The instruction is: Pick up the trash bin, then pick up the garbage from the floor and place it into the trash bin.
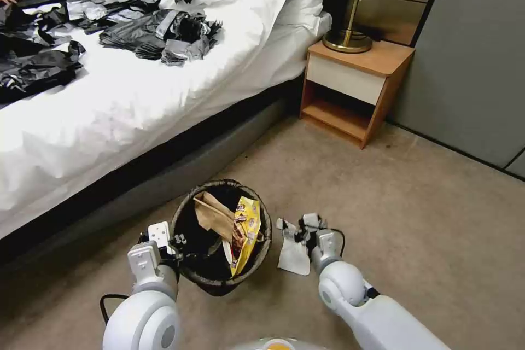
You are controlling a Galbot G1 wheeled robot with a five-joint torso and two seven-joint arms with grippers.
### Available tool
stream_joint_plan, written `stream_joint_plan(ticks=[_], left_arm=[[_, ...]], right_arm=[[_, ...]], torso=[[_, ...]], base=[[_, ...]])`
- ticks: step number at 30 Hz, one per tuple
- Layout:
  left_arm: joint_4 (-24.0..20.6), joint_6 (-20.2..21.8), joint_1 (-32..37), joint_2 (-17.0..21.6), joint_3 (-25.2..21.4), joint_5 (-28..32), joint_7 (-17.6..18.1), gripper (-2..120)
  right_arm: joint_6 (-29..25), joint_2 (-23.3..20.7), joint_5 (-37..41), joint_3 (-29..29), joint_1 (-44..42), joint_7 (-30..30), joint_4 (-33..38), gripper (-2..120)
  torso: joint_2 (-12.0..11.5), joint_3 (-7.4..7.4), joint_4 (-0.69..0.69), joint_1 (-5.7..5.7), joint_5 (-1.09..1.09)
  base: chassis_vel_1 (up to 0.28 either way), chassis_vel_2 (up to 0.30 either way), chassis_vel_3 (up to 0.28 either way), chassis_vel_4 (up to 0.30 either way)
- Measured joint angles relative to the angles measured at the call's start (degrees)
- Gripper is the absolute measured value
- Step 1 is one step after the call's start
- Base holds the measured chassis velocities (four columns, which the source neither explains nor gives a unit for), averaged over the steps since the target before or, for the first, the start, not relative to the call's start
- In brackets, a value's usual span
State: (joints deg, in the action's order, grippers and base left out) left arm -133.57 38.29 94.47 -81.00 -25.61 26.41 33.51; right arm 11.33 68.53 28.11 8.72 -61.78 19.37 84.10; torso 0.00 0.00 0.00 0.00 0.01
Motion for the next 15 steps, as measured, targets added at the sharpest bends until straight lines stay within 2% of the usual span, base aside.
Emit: stream_joint_plan(ticks=[15], left_arm=[[0.7, 0.0, 0.0, -0.3, 0.7, -0.5, 0.1, 0]], right_arm=[[-1.2, 3.1, -2.2, -0.5, 1.7, -6.7, -10.8, 100]], torso=[[0.0, 0.00, 0.00, 0.00, -0.02]], base=[[0.000, 0.000, 0.000, 0.000]])
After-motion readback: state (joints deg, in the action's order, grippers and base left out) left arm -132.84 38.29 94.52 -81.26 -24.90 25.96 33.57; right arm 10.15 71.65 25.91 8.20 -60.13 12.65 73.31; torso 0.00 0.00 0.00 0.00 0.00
